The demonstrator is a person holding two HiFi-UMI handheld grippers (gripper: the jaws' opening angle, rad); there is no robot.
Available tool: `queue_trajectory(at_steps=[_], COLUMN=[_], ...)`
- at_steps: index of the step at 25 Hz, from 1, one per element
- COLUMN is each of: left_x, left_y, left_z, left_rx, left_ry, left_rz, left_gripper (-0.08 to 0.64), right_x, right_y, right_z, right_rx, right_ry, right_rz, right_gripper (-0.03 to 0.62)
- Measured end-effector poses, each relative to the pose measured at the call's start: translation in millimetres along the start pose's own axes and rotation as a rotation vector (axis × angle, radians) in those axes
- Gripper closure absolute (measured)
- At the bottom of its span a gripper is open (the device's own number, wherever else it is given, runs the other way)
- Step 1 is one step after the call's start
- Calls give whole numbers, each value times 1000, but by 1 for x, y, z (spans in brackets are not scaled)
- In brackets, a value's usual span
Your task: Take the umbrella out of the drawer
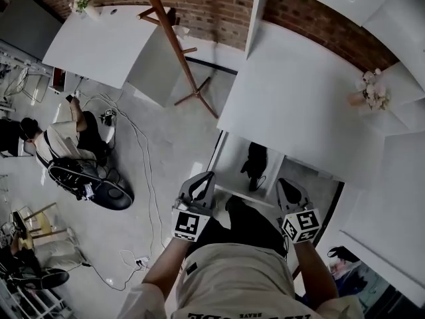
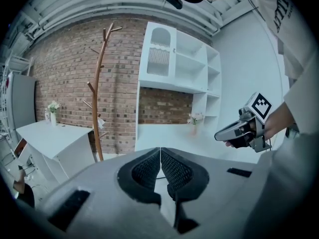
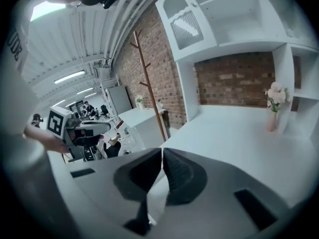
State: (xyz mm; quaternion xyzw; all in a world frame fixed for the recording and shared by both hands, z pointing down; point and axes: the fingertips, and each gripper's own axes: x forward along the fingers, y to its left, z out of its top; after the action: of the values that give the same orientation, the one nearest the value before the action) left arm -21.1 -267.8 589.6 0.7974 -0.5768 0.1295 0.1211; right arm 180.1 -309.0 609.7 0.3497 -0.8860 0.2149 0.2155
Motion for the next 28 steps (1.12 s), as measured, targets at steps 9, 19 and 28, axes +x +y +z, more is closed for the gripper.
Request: queue_trajectory(at_steps=[9,19,28], left_x=[24,50,67], left_y=[-13,-21,-28], left_z=[-44,-88,-129], left_rx=[-55,-90,-81], left_ry=[80,143,202], left_rz=[56,67,16], left_gripper=[535,534,535], right_x=[60,120,148], right_y=[-31,-60,-73], right_z=[-70,-147,-186], right_rx=[51,106,167], right_ry=[183,349,441], right_rz=[76,58,-9], right_gripper=[560,560,538])
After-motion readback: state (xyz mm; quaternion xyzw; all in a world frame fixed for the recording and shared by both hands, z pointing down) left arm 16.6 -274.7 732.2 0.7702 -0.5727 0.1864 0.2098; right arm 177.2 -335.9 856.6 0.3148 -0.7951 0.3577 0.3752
